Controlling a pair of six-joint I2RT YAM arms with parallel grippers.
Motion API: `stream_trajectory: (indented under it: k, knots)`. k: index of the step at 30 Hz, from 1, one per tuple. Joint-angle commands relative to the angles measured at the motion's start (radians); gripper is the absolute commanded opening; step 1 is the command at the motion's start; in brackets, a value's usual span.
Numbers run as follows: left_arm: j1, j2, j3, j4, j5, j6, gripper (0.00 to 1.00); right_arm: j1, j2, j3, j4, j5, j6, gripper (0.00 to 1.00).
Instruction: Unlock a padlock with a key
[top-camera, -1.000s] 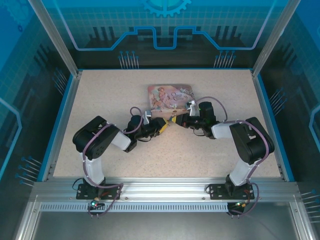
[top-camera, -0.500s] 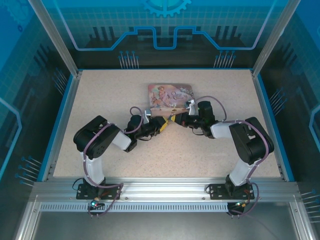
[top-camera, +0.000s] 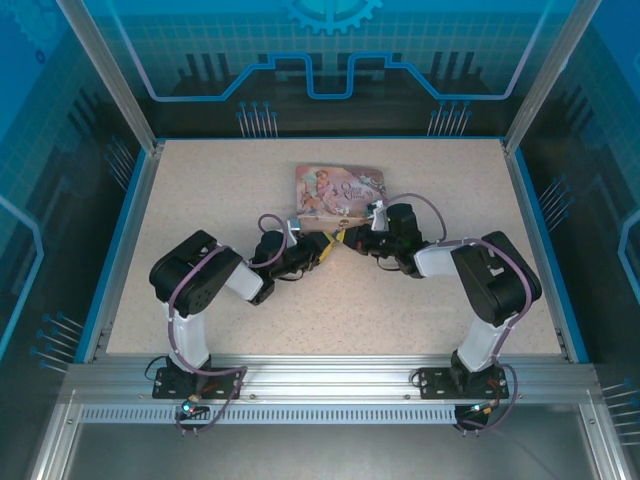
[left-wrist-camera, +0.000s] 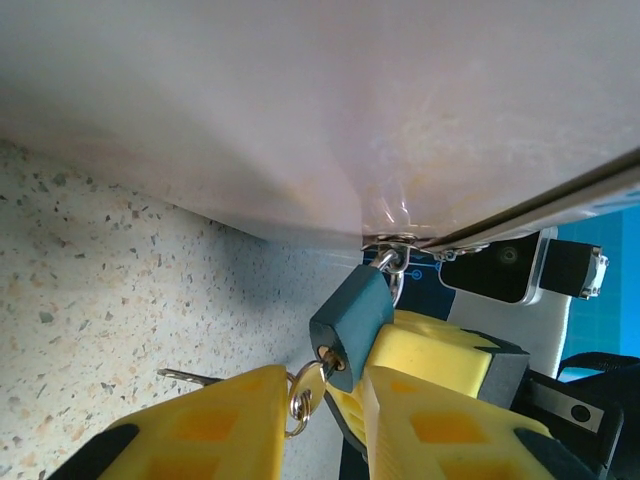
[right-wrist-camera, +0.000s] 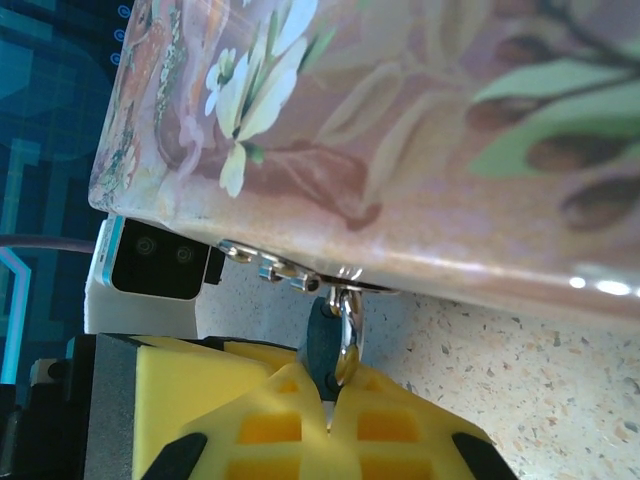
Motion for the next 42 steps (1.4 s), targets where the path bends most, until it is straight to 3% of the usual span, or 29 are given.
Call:
stream_trajectory:
  k: [1,17,30,42]
  knots:
    - [-0.019,0.022,0.001,0.039,0.016,-0.005,0.26,0.051,0.014,0.035,0.047,-0.092,0.043,0.00]
    - [-0.019,-0.066,-0.034,-0.015,-0.011,0.120,0.01,0.058,0.015,0.057,0.033,-0.073,0.044,0.00]
    - [-0.076,-0.278,0.040,-0.432,-0.071,0.630,0.01,0.062,-0.003,0.061,0.044,-0.051,0.045,0.00]
    - [-0.126,-0.302,0.057,-0.493,-0.143,0.955,0.00,0.067,-0.002,0.057,0.042,-0.052,0.025,0.00]
